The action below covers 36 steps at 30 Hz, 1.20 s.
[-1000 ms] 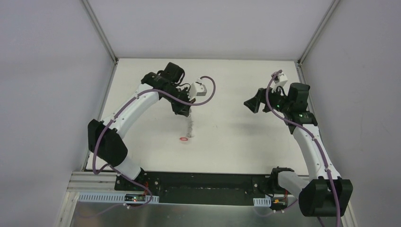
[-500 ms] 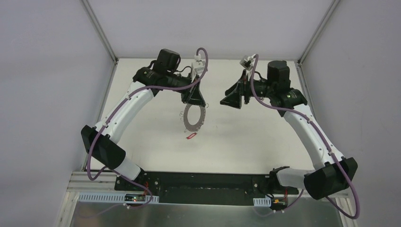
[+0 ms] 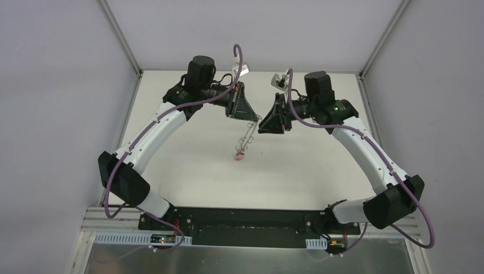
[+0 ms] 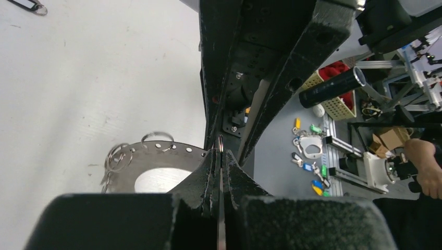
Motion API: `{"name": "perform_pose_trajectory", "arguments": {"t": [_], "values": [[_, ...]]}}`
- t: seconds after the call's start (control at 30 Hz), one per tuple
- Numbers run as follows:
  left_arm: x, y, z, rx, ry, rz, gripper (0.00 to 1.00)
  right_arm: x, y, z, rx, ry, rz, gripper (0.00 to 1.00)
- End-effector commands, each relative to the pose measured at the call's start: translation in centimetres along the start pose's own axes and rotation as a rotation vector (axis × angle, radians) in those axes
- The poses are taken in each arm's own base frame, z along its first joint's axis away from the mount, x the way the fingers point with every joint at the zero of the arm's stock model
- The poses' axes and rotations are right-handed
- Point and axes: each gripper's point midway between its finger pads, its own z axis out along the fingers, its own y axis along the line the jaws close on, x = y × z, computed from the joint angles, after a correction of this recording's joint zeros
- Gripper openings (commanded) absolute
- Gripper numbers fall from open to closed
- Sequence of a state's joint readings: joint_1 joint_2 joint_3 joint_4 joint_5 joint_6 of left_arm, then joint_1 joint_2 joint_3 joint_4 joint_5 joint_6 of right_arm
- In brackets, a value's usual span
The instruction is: Put the keys on the keyring
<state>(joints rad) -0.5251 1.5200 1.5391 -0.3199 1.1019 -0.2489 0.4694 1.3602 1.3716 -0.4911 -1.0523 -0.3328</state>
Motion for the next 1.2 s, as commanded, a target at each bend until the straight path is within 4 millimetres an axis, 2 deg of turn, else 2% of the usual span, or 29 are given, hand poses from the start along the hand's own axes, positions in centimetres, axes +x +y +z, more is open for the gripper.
{"name": "perform_pose_trajectory", "arguments": {"t": [0.0, 0.33, 0.63, 0.97, 1.17], "values": [[-1.3, -2.5, 0.1, 0.095, -0.025, 0.032, 0.0, -1.0, 1.6, -0.4, -0.051, -0.001, -0.08, 0.33], [0.8, -1.0, -0.4, 0.015, 0.039, 0.09, 0.0, -0.8, 1.2, -1.4, 0.041, 0.019, -0.138, 0.33], [3.9, -0.5, -1.0, -0.086, 0.175, 0.188, 0.0, -1.1, 0.9, -1.8, 0.083, 0.012, -0.163, 0.34], [4.8, -1.0, -0.6, -0.11, 0.187, 0.222, 0.0, 0.3, 0.6, -0.2, -0.024, 0.014, -0.095, 0.34], [4.6, -1.3, -0.3, -0.103, 0.169, 0.218, 0.0, 1.1, 0.7, 0.3, -0.054, 0.016, -0.086, 0.34]]}}
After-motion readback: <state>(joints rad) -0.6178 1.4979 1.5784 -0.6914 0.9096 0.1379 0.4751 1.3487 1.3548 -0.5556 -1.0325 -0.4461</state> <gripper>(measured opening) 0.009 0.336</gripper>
